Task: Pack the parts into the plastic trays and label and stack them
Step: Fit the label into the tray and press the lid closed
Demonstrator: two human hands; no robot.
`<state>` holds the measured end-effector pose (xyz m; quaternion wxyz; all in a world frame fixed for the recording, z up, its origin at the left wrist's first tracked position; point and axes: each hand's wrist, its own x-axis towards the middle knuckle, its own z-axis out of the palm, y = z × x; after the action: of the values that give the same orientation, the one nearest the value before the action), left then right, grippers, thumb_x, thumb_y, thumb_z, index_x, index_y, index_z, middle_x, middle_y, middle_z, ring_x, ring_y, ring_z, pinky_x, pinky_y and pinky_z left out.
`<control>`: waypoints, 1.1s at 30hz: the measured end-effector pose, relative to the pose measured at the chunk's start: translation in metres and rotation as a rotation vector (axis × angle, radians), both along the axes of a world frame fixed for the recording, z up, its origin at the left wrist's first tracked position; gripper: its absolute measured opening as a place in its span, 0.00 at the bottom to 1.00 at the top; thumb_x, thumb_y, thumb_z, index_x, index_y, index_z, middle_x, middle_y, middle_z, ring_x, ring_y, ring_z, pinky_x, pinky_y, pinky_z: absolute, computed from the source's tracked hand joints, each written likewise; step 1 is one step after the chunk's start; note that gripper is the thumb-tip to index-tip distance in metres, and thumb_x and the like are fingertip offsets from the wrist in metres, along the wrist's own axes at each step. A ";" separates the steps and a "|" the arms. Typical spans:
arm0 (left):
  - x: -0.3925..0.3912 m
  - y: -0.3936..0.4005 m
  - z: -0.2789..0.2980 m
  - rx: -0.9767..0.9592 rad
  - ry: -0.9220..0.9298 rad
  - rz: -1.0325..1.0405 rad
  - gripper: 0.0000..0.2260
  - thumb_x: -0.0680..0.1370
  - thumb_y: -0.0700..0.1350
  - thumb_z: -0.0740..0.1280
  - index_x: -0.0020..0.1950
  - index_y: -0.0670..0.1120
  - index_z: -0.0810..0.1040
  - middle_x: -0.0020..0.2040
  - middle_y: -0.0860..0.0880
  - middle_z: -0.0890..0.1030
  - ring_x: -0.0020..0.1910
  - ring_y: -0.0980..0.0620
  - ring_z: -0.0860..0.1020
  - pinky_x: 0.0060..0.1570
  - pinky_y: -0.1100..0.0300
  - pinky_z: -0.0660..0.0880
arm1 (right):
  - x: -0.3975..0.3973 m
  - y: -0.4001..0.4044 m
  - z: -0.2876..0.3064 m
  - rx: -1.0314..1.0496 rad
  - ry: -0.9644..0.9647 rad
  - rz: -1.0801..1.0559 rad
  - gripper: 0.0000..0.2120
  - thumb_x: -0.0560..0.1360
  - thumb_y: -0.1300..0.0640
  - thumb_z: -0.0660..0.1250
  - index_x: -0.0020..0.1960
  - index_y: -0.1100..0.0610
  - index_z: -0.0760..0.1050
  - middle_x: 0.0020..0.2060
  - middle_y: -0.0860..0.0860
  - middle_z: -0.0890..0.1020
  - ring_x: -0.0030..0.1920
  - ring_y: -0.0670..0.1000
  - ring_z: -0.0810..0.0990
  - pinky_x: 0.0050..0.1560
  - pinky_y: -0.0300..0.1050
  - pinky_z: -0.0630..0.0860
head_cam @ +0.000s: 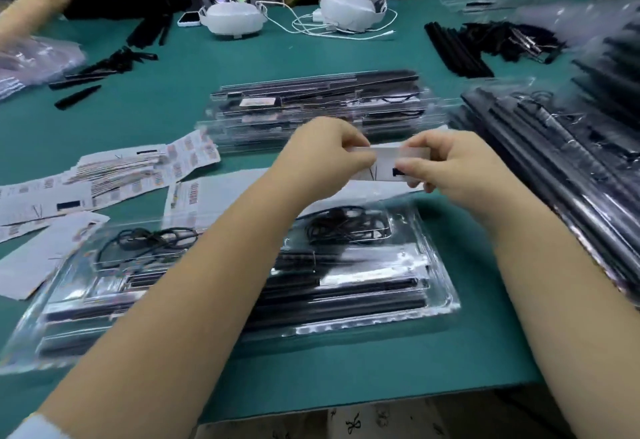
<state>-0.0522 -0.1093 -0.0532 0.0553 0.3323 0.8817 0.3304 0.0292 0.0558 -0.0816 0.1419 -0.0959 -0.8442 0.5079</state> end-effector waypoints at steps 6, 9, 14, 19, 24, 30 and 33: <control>0.003 -0.015 -0.021 -0.389 0.037 0.017 0.20 0.79 0.52 0.63 0.70 0.49 0.70 0.61 0.52 0.78 0.58 0.49 0.75 0.55 0.56 0.71 | -0.008 0.003 -0.005 -0.228 0.001 -0.231 0.06 0.74 0.63 0.67 0.41 0.53 0.76 0.34 0.49 0.83 0.28 0.43 0.80 0.27 0.35 0.75; 0.006 -0.019 -0.019 -0.368 0.147 -0.089 0.10 0.79 0.50 0.63 0.53 0.51 0.83 0.49 0.53 0.82 0.47 0.52 0.77 0.50 0.56 0.74 | -0.008 0.006 -0.003 -0.362 0.012 -0.277 0.04 0.75 0.62 0.67 0.43 0.55 0.75 0.33 0.50 0.83 0.31 0.45 0.82 0.26 0.35 0.74; 0.004 -0.020 -0.019 -0.342 0.282 -0.130 0.07 0.78 0.50 0.65 0.51 0.55 0.83 0.46 0.55 0.80 0.45 0.52 0.75 0.46 0.56 0.74 | -0.005 0.003 -0.001 -0.388 -0.076 -0.250 0.01 0.76 0.62 0.67 0.48 0.58 0.76 0.37 0.52 0.83 0.31 0.47 0.83 0.26 0.36 0.75; 0.004 -0.016 -0.031 -0.354 0.194 -0.188 0.07 0.81 0.46 0.58 0.52 0.49 0.76 0.50 0.51 0.76 0.50 0.49 0.75 0.51 0.53 0.73 | -0.005 0.002 0.006 -0.326 -0.203 -0.279 0.09 0.75 0.67 0.57 0.40 0.58 0.72 0.28 0.54 0.83 0.26 0.48 0.81 0.23 0.35 0.73; 0.003 -0.014 -0.037 -0.180 0.084 -0.190 0.07 0.79 0.47 0.59 0.48 0.48 0.76 0.42 0.53 0.76 0.43 0.52 0.74 0.42 0.56 0.70 | 0.001 0.010 0.005 -0.167 -0.394 -0.130 0.06 0.73 0.67 0.60 0.42 0.58 0.73 0.31 0.50 0.82 0.24 0.42 0.77 0.22 0.33 0.71; 0.007 -0.007 -0.039 -0.172 0.200 -0.260 0.13 0.79 0.53 0.63 0.62 0.54 0.79 0.50 0.53 0.74 0.48 0.55 0.72 0.50 0.60 0.69 | 0.005 0.016 0.000 -0.206 -0.436 0.073 0.07 0.73 0.69 0.65 0.47 0.59 0.76 0.31 0.48 0.82 0.31 0.43 0.80 0.24 0.36 0.74; 0.013 -0.001 -0.038 -0.167 0.316 -0.222 0.11 0.80 0.50 0.63 0.59 0.53 0.81 0.53 0.51 0.77 0.55 0.51 0.72 0.53 0.55 0.71 | 0.005 0.017 0.000 -0.256 -0.433 0.090 0.08 0.74 0.70 0.65 0.47 0.58 0.76 0.29 0.47 0.82 0.30 0.43 0.80 0.23 0.35 0.73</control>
<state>-0.0393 -0.1103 -0.0910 -0.0202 0.4693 0.8617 0.1918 0.0346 0.0724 -0.0813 -0.0782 -0.1820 -0.7872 0.5840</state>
